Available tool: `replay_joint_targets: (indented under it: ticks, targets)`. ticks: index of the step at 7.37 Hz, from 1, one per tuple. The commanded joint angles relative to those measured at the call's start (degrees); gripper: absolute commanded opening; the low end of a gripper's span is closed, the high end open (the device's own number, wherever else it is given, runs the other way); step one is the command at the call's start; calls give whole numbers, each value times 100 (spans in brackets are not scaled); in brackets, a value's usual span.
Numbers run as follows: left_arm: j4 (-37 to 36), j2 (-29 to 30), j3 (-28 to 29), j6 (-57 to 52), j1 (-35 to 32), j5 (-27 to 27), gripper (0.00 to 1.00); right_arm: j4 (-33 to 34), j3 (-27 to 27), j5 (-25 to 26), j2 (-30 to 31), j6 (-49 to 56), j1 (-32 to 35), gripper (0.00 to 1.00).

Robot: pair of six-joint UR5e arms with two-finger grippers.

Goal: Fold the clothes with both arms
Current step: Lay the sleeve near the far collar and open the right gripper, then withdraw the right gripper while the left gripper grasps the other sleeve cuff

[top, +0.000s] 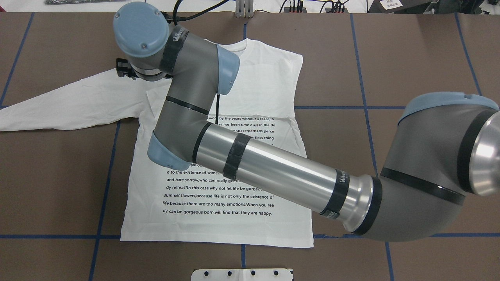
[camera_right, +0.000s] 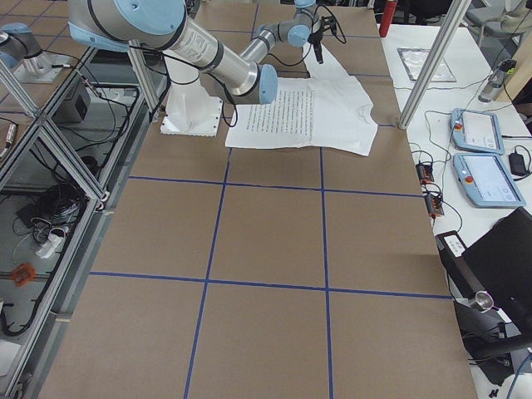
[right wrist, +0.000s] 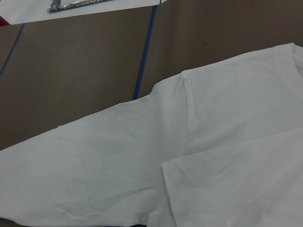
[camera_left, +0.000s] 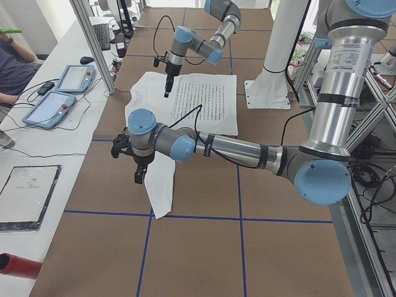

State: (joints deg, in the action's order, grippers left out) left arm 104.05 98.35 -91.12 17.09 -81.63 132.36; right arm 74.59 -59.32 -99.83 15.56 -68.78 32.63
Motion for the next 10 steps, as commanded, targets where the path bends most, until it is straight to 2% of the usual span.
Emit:
replay_joint_targets:
  ticks: [1,2,3,4,6,7,8,10]
  targets:
    - [787,-219,355,488,271,-316,99,1597,-1829,-1112,1284,257,820,100]
    - [1201,-281,662,645,271,-316,99,2020,-2821,-1309,2188,982,1146,100]
    - [1484,-290,866,1404,280,-342,99,2503,-3318,-1467,2719,1720,1480,100]
    - [1948,-569,920,1881,323,-578,99,2829,-3645,-1721,3194,2493,1910,100]
    - [2731,-756,1191,2822,621,-817,98,2833,-3902,-2616,4204,3803,2859,100]
    - [3126,-747,1497,3192,918,-974,98,2850,-4008,-2681,4679,4419,3185,100]
    - [3252,-730,1727,3300,1217,-984,98,2859,-4009,-2708,4902,4591,3310,100]
    - [3262,-712,1799,3301,1282,-941,98,2859,-4018,-2699,4983,4636,3320,100]
